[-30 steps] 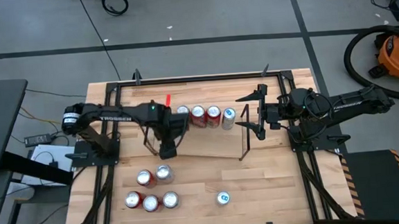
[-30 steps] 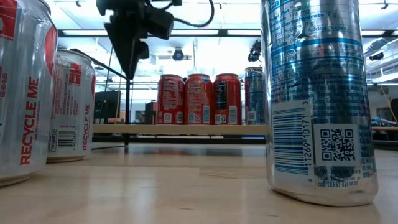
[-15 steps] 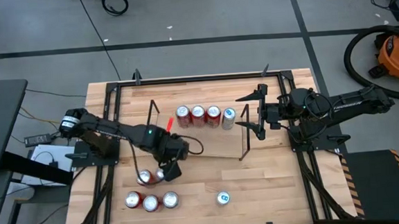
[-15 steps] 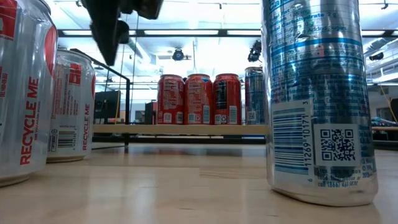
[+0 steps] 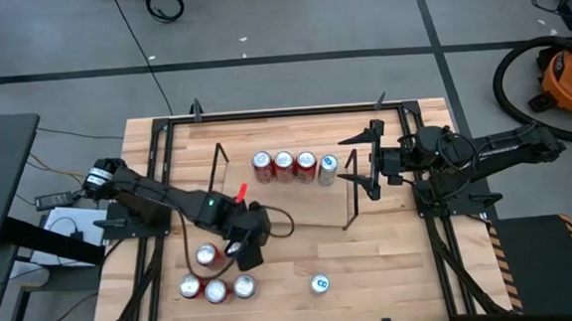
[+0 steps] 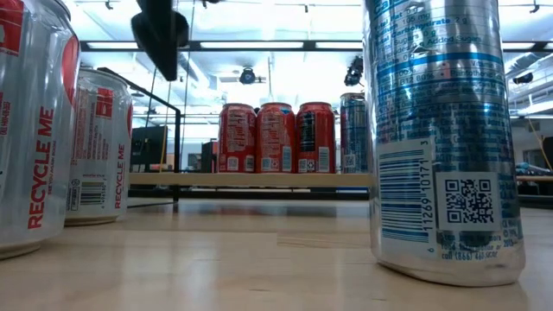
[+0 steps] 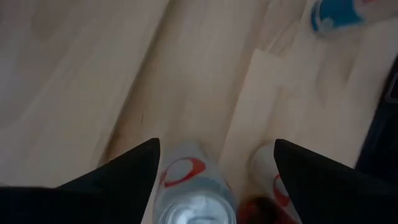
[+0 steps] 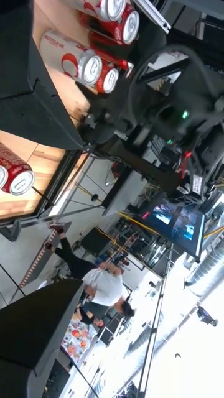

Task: Place canned beverage on shelf
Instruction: Put the top red-silver soda can on the shelf

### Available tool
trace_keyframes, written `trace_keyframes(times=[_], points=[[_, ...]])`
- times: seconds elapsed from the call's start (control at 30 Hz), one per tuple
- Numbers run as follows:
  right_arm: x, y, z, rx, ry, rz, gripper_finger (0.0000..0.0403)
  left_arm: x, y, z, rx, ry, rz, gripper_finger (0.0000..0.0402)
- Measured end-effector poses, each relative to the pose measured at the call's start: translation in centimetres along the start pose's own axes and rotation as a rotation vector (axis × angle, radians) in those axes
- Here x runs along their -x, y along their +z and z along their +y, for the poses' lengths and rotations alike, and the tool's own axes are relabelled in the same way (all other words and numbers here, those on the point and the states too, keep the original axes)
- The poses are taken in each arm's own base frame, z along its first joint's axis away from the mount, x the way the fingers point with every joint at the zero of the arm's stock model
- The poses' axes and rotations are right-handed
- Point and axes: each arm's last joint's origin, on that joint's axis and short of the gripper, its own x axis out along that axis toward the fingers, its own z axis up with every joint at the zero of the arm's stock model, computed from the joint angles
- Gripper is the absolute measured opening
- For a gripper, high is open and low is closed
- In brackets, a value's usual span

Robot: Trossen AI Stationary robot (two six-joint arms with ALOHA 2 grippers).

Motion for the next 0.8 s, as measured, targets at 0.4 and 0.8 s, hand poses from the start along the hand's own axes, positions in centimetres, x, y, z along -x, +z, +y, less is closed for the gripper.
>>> trace_keyframes(times=[0.4, 0.8], points=[[0.0, 0.0, 0.0, 0.002, 0.000, 0.001, 0.0368, 0.7, -3.2, -3.2, -0.180, 0.108, -0.062, 0.0316], [0.0, 0.1, 0.1, -0.003, 0.025, -0.019, 0.0368, 0.6, -3.9, -3.6, -0.098, 0.116, -0.042, 0.0316]])
